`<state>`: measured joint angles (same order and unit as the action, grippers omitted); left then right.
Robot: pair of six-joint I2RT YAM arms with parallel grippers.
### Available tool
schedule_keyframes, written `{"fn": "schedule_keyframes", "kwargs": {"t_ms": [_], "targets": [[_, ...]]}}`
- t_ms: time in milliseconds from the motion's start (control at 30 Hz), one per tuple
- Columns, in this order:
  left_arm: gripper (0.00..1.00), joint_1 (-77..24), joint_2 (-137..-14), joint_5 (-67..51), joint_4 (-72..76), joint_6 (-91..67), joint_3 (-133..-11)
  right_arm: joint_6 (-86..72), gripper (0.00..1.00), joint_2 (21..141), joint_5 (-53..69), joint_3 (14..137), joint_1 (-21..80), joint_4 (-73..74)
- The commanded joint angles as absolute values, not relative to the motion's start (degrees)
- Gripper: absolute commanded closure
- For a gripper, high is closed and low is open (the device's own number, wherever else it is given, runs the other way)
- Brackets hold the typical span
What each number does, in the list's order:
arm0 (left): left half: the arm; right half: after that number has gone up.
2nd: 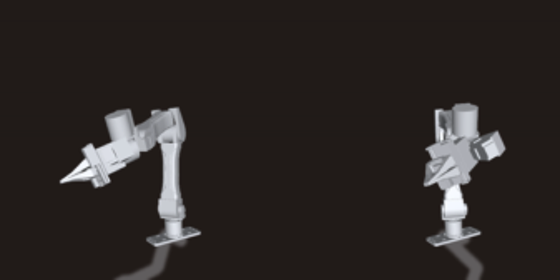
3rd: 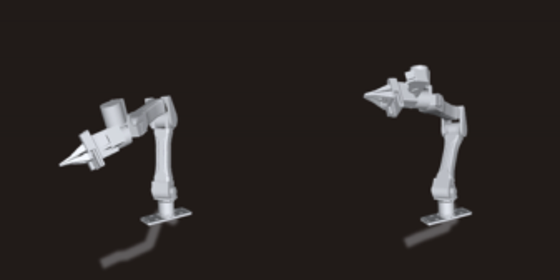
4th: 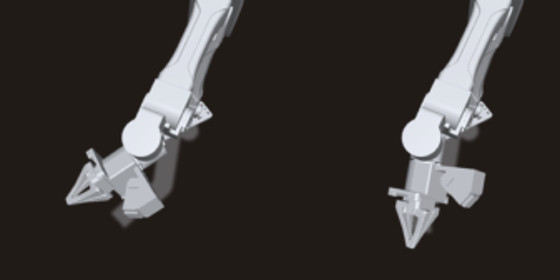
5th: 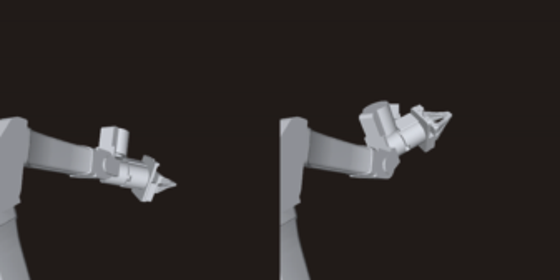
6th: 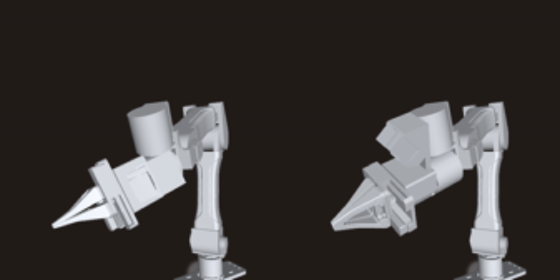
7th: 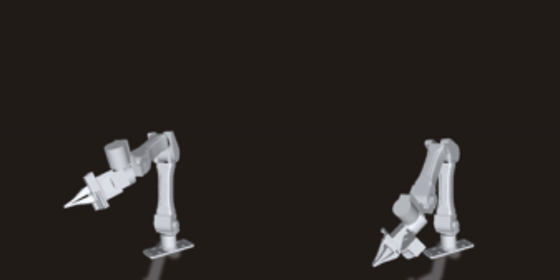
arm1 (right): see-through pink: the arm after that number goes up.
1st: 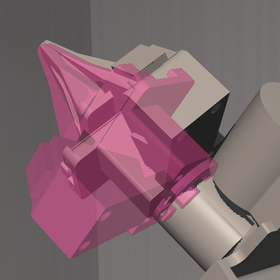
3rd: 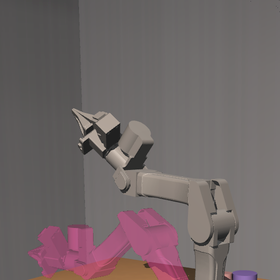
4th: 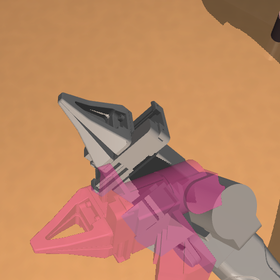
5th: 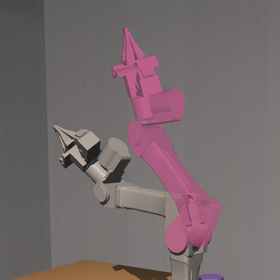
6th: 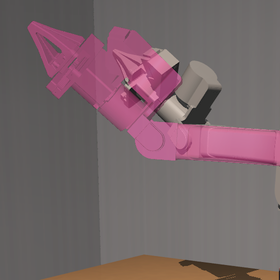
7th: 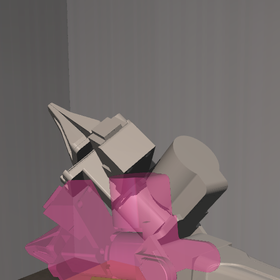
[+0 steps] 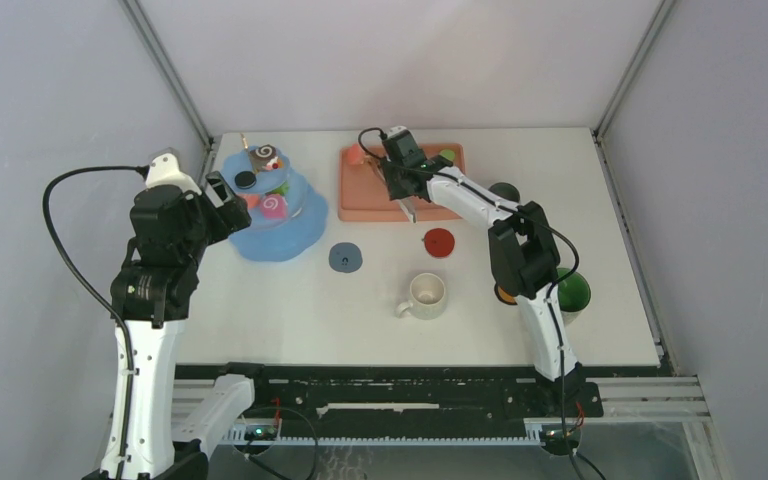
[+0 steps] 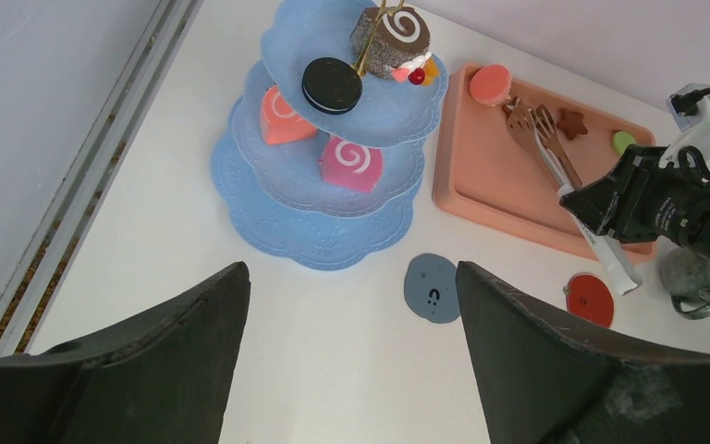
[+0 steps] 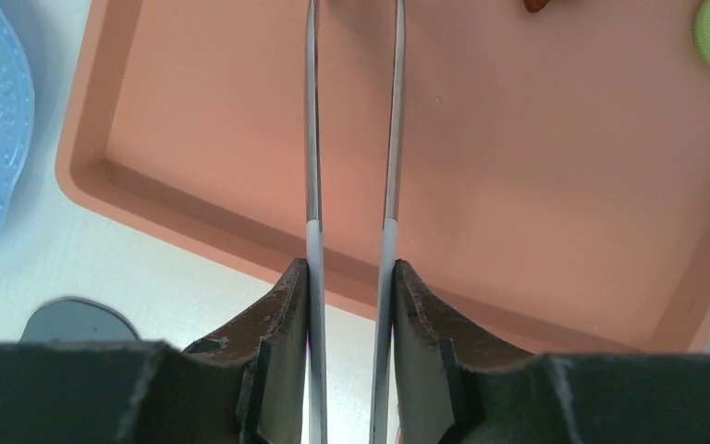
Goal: Serve the afternoon tea
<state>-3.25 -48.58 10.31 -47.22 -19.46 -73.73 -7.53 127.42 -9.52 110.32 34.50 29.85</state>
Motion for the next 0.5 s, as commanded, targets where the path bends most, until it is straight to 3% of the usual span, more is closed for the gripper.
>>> {"fn": "schedule_keyframes", "kwargs": {"t_ms": [0, 467], "targets": [[0.14, -2.9, -48.1, 10.1, -44.2, -19.3, -75.7, -8.2, 0.72, 123.7, -10.4, 110.0, 35.0, 27.5], [0.14, -2.9, -47.3, 9.4, -44.3, -19.3, -75.9, -7.8, 0.82, 105.8, -7.7, 89.9, 36.3, 24.6]]}}
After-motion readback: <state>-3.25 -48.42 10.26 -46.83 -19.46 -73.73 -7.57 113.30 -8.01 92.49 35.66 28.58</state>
